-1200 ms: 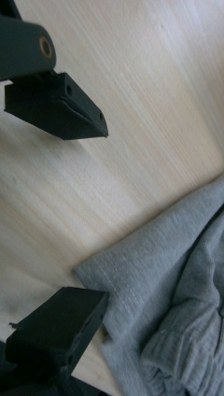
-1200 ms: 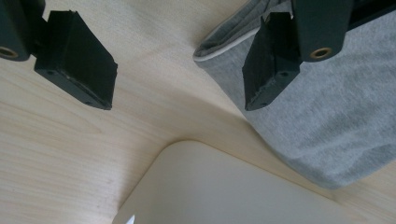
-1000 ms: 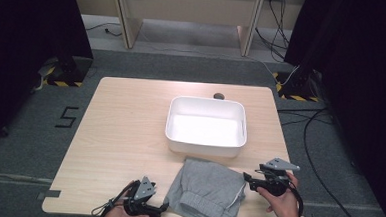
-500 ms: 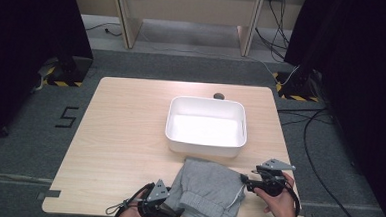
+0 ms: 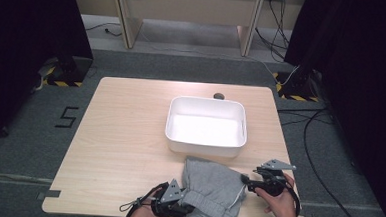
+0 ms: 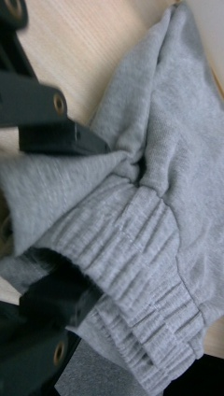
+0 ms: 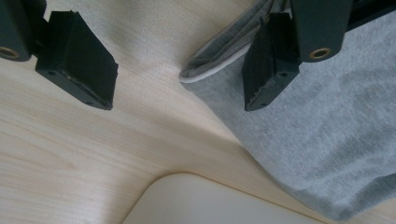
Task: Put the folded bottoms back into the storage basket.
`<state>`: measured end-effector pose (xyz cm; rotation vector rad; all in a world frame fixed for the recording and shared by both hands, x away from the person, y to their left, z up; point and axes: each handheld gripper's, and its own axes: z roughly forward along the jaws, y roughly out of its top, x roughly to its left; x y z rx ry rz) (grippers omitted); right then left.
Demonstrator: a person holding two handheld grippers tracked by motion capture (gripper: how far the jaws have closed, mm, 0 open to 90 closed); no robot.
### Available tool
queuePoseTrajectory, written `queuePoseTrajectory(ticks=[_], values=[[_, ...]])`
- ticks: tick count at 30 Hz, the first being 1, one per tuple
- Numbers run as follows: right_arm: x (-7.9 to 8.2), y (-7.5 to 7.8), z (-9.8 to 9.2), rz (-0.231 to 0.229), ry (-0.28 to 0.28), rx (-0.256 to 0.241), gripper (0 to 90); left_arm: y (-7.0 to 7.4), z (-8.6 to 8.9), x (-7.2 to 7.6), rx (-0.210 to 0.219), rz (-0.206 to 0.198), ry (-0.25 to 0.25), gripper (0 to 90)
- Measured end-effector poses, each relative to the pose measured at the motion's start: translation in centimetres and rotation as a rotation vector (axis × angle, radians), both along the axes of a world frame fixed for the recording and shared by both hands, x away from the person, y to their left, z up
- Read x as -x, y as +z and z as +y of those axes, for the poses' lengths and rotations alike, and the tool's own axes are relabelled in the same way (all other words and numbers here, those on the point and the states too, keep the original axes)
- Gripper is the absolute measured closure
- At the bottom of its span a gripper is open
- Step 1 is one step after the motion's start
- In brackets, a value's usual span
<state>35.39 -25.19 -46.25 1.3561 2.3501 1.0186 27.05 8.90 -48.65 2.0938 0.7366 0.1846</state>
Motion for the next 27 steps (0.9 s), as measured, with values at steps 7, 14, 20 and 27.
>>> queuePoseTrajectory(ticks=[7,14,20,27], values=[[0.0,-0.2,0.1,0.012,0.019,-0.013,27.9,-0.2,0.3,-0.2,0.012,0.008,0.0,55.9],[0.1,-0.3,0.4,0.035,0.064,-0.06,29.6,-0.4,0.7,-0.6,0.041,0.041,-0.007,58.1],[0.2,-0.9,1.5,0.077,0.135,-0.052,30.7,-0.4,0.7,-0.4,0.033,0.024,-0.003,58.1],[0.1,-1.3,2.0,0.079,0.131,-0.055,33.5,-0.4,0.6,-0.2,0.021,0.006,-0.003,58.3]])
